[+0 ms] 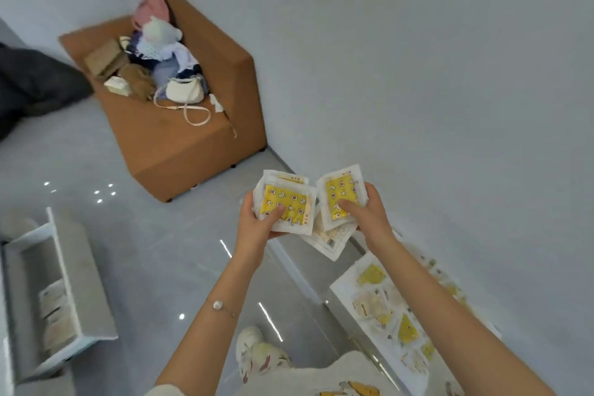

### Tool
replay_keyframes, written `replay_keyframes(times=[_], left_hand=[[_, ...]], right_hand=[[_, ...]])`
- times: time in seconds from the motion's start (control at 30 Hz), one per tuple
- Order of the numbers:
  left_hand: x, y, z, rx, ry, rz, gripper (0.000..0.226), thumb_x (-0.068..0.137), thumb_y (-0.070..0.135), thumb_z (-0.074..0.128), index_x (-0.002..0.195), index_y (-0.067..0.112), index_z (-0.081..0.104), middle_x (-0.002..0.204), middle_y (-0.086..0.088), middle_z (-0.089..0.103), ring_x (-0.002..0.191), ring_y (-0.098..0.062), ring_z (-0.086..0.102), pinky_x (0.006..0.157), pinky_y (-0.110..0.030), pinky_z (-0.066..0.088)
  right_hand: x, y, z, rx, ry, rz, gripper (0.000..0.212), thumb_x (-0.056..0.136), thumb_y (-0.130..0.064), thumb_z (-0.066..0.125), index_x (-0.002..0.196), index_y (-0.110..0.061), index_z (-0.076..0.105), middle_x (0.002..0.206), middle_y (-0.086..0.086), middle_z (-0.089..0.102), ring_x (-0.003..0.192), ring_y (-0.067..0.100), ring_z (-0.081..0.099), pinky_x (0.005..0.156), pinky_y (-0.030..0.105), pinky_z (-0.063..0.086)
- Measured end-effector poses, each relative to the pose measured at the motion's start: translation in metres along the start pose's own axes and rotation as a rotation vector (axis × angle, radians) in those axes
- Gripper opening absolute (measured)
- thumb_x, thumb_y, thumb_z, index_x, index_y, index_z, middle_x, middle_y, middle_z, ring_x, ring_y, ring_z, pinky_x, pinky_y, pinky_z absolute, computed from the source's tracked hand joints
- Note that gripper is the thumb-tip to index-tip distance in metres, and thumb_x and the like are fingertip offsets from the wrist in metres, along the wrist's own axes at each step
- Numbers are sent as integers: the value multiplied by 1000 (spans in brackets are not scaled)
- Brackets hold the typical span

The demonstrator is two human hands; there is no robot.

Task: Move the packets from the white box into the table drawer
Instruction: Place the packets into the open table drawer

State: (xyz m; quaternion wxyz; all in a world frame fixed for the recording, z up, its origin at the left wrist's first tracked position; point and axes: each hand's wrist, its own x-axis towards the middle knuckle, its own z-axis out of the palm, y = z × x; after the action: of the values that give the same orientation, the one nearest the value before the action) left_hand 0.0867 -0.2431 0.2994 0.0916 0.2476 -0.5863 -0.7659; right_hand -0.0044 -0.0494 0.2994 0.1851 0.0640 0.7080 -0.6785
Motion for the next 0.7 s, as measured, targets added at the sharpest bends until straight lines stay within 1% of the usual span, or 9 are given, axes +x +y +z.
replay_keyframes(times=[0.07,0.13,0.17,0.23,0.37,0.43,0.5,0.57,0.7], left_hand=[[8,17,-54,-40,116,34,42,83,10,73,115,29,54,110,-5,68,96,-25,71,65,-40,60],[14,34,-108,-49,204,75,42,83,12,73,113,34,54,109,-1,68,94,-21,71,64,-38,59],[17,43,-134,-61,244,94,43,83,11,73,113,36,54,108,1,69,94,-20,71,63,-37,59],[22,57,-186,-96,333,116,44,83,10,72,113,36,53,108,2,68,94,-19,71,62,-35,59],[32,73,-273,-130,493,143,42,85,9,71,111,36,54,106,6,68,94,-18,71,62,-35,59],[38,78,-307,-149,570,141,45,85,9,70,118,32,51,111,2,66,95,-18,71,63,-35,60],[45,82,-335,-174,633,150,46,85,9,70,122,29,50,113,1,65,96,-19,70,63,-35,60],[55,85,-358,-209,680,160,44,86,8,69,118,31,51,112,2,66,96,-18,71,63,-34,60],[87,84,-394,-283,776,137,43,86,7,69,116,32,51,110,3,67,94,-17,72,65,-36,60]], right_hand=[[15,-6,59,-30,-111,9,44,85,-5,66,123,-19,47,118,8,63,106,28,64,88,46,54],[24,-11,118,-61,-196,18,41,86,-5,65,121,-20,48,116,8,64,104,27,64,83,43,56],[27,-14,147,-63,-227,24,40,86,-5,65,119,-22,49,116,7,64,103,25,65,80,41,56],[33,-20,203,-46,-279,44,39,86,-6,65,117,-23,50,116,7,65,102,26,65,81,42,56],[45,-28,299,-32,-368,46,45,85,-4,67,124,-18,50,116,8,65,102,28,66,81,43,56],[53,-33,339,-19,-411,49,47,84,-3,67,125,-17,50,114,7,66,98,26,67,76,40,56],[65,-38,374,-30,-451,47,45,84,-3,67,123,-18,51,112,6,67,97,26,67,77,41,57],[79,-42,407,-54,-495,43,43,83,-2,67,119,-21,53,112,6,67,97,25,67,79,42,56],[118,-44,470,-133,-617,50,38,84,-2,67,111,-26,55,112,6,67,97,24,67,78,40,56]])
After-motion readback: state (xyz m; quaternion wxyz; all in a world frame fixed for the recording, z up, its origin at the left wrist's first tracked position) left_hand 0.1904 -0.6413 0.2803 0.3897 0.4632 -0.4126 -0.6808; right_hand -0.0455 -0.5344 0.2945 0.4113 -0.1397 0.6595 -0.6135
